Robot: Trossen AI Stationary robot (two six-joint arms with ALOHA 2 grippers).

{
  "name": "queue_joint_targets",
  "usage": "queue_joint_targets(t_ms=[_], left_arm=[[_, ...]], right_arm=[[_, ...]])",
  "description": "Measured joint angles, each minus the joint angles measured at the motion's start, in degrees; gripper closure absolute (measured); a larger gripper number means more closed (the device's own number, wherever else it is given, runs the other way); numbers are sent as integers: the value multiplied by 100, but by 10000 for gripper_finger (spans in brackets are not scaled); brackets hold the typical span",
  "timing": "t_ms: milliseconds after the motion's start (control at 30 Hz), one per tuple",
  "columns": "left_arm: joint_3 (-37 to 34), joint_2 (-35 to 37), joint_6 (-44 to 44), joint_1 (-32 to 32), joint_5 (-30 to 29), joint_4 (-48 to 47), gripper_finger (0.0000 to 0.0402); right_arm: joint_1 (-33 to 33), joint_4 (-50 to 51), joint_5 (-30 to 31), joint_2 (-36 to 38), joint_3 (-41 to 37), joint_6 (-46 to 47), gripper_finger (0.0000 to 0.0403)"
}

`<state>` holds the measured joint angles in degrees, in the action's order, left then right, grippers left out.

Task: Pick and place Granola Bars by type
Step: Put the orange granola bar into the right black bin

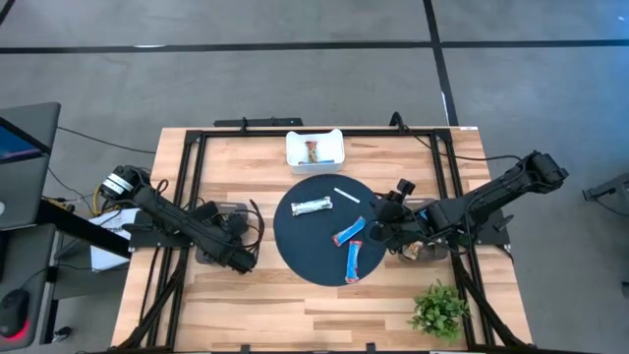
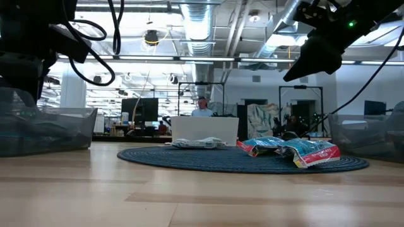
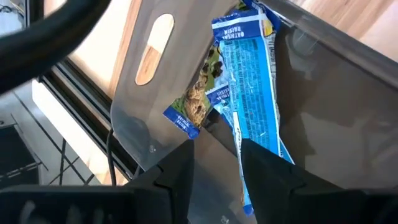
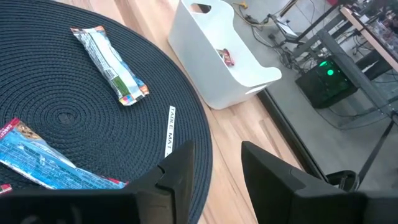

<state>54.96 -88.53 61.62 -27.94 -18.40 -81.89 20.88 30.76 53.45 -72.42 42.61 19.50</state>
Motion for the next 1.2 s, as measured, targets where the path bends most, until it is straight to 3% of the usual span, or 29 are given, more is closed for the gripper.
queue_joint_targets(t_ms=[300, 533, 667, 933, 1200], left_arm=[[39, -2, -430, 0, -164, 7, 274], [603, -2, -883, 0, -838, -116, 274], [896, -2, -1445, 0, -1619, 108, 274], [811, -62, -3569, 118, -3932, 2265, 274], [265, -63, -5241, 654, -4378, 4325, 274]], right_arm=[[0, -32, 6, 1, 0, -1, 276], [-2, -87, 20, -1, 0, -1, 276], [-2, -87, 20, -1, 0, -1, 276], [-3, -90, 20, -1, 0, -18, 276], [-211, -301, 17, -1, 0, -182, 276]])
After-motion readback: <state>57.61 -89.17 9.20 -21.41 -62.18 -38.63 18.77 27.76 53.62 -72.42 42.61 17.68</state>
